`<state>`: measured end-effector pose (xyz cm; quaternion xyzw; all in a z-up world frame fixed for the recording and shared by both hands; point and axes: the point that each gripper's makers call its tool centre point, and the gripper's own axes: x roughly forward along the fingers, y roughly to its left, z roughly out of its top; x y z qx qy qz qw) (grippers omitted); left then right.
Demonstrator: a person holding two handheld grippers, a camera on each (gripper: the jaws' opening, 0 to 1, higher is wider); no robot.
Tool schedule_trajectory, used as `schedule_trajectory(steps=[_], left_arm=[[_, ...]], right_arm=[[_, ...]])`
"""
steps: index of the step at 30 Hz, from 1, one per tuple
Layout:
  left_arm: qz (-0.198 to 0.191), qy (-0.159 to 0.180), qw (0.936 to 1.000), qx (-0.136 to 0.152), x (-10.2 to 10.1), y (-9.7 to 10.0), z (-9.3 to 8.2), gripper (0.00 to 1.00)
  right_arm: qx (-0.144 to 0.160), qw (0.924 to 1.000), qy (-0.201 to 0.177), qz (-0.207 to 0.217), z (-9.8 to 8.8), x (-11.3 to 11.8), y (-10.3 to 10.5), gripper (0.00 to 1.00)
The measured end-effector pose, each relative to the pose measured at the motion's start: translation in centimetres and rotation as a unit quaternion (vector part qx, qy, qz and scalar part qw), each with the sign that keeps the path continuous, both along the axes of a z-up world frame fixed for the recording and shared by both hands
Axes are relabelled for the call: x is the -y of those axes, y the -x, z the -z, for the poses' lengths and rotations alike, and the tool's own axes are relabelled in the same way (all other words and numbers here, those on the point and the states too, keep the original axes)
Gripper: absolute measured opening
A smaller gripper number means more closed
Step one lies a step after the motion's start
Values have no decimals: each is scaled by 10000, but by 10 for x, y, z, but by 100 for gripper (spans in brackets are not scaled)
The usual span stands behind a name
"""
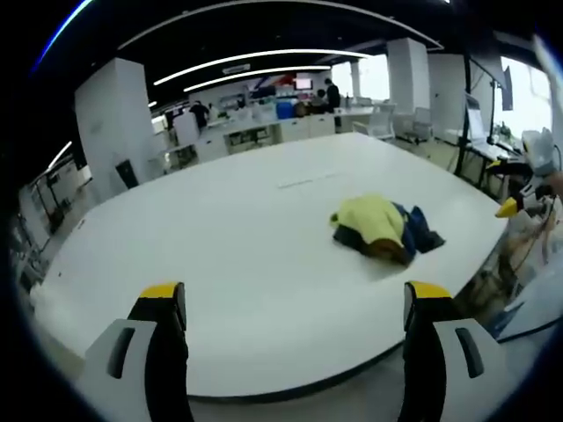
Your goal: Fold the garment on the visible template until the final outline fits inside the template.
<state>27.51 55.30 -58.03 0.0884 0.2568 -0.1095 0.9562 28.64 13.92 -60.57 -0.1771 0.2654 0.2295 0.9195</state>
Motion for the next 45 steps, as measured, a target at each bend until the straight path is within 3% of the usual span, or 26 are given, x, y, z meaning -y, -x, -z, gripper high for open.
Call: schedule_trajectory(steps=[35,45], left_arm=[[239,-185,9995,80,8,-12,-9,99],[251,-136,9995,145,12,-17,-4,99]], right_arm=[[156,9998,43,-131,-14,-9,-7,100],[146,9996,5,-230,-6,-21,-13,100]])
